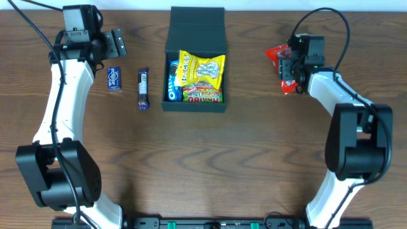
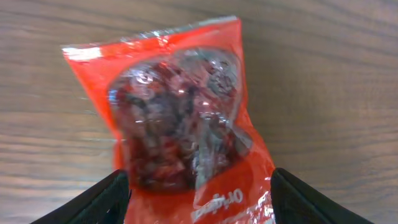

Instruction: Pack container

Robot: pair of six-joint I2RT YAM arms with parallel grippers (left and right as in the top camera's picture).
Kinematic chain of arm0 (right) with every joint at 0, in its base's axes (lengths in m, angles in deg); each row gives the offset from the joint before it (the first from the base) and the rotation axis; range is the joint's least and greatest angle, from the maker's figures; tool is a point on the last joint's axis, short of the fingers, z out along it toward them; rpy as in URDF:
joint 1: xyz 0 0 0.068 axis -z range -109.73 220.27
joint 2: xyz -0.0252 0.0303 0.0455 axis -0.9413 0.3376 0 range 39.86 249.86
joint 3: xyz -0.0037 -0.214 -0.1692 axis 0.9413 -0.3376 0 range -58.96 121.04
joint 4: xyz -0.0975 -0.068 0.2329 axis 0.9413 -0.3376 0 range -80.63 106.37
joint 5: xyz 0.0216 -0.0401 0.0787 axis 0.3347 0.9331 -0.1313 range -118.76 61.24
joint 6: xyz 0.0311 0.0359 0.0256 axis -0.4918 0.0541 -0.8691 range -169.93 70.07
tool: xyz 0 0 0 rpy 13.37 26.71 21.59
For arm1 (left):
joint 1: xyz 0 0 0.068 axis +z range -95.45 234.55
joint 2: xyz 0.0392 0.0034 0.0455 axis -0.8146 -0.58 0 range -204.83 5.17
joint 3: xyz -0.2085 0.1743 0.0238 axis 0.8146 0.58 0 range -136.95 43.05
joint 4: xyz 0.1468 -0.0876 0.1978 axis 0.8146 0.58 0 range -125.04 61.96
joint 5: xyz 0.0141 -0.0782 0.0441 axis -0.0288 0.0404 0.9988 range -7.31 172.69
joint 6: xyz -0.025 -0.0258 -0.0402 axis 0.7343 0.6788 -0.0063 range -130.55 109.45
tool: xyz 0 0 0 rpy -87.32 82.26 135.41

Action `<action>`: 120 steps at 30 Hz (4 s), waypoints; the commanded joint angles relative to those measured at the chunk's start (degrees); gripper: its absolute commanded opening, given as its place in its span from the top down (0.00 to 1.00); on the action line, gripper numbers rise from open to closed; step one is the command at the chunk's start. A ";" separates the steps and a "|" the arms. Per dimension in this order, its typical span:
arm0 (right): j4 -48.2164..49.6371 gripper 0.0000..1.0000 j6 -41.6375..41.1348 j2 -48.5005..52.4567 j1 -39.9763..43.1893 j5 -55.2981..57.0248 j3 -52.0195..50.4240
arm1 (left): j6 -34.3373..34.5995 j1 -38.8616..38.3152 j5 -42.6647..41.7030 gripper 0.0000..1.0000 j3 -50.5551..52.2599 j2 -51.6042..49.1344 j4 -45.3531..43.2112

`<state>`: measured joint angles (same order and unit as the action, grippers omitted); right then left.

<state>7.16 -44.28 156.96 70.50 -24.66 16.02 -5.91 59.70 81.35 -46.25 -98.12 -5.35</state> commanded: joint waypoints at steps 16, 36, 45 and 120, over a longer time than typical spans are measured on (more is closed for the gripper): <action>-0.83 0.99 0.15 3.82 0.00 -5.25 0.02 | 0.04 0.09 -0.24 0.05 -0.48 1.81 0.09; -0.20 0.99 4.28 -17.68 -11.21 -17.25 0.04 | 0.02 0.09 -0.22 0.05 -0.48 1.81 0.09; 3.04 0.99 4.28 -20.76 -18.47 -30.25 0.02 | 0.02 0.09 -0.20 0.05 -0.48 1.81 0.09; -10.16 0.99 -19.74 -2.23 -26.84 -16.37 4.11 | 0.02 -8.94 -23.78 0.94 -0.44 -13.64 9.05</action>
<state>-4.36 -63.43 153.99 44.18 -40.49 19.30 -5.93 50.65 58.40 -46.25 -110.99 3.53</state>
